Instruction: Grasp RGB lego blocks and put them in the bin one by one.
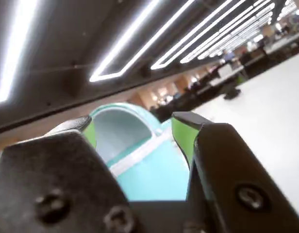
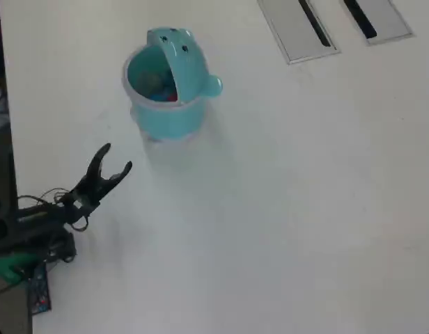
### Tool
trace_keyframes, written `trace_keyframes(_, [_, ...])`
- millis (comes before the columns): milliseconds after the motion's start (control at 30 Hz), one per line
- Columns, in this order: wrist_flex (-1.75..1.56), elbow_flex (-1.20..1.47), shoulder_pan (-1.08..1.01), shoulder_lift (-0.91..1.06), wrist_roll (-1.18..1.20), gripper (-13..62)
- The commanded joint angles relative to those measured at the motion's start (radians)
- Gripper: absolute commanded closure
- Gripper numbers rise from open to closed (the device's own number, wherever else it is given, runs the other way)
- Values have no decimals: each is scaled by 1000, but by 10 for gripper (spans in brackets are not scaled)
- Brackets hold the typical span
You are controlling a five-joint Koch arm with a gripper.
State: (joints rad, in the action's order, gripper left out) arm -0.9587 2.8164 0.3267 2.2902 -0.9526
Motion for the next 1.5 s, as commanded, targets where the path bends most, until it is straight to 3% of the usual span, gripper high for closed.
trace_keyframes(0, [-135,2,-20,67,37,216])
trace_keyframes(1067, [-314,327,-202,64,247,189])
trace_keyframes(1467, [-129,354,-330,61,466,149])
